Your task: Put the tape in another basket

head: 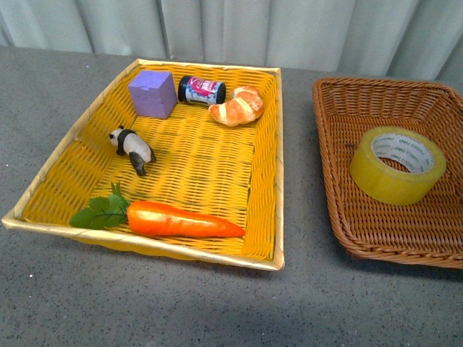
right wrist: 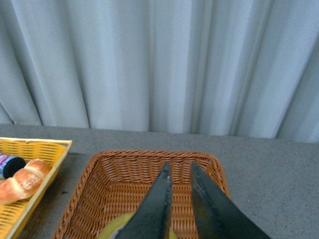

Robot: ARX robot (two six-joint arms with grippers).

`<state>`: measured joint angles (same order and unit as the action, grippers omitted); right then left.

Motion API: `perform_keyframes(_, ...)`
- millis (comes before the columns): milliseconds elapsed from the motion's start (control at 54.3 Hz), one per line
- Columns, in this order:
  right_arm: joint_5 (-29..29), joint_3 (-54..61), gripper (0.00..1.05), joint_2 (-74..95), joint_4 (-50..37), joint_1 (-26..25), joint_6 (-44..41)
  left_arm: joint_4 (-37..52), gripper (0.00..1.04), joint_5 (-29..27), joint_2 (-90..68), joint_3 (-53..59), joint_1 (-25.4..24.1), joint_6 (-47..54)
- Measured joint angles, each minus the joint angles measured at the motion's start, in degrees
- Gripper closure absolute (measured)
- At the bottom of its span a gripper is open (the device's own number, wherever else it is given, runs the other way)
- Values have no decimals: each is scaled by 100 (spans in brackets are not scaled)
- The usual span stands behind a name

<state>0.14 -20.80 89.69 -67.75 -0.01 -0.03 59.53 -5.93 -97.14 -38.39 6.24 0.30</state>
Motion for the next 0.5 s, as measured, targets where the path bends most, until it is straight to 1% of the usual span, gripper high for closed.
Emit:
perform_keyframes(37, -4, 190, 104, -247, 26, 4, -2, 76, 89, 22, 188, 348, -61, -15)
perform_keyframes(55, -4, 262, 104, -343, 39, 4, -11, 101, 93, 26, 262, 476, -83, -17)
perform_keyframes(74, -2, 369, 104, -490, 66, 4, -13, 140, 99, 57, 407, 704, -114, -20)
perform_keyframes(92, -2, 442, 104, -579, 81, 4, -15, 173, 101, 83, 535, 879, -133, -44)
perform_keyframes(350, -2, 1215, 104, -1770, 544, 4, -15, 284, 101, 262, 1620, 2044, -267, -42)
perform_keyframes(387, 0, 1279, 104, -1906, 616, 4, -15, 439, 101, 293, 1652, 2177, -291, -42)
perform_keyframes(424, -2, 1362, 104, -2092, 719, 4, -15, 577, 101, 514, 1711, 2352, -422, -42)
perform_keyframes(497, -4, 1493, 104, -2428, 918, 4, -15, 540, 101, 570, 1906, 2621, -557, -42)
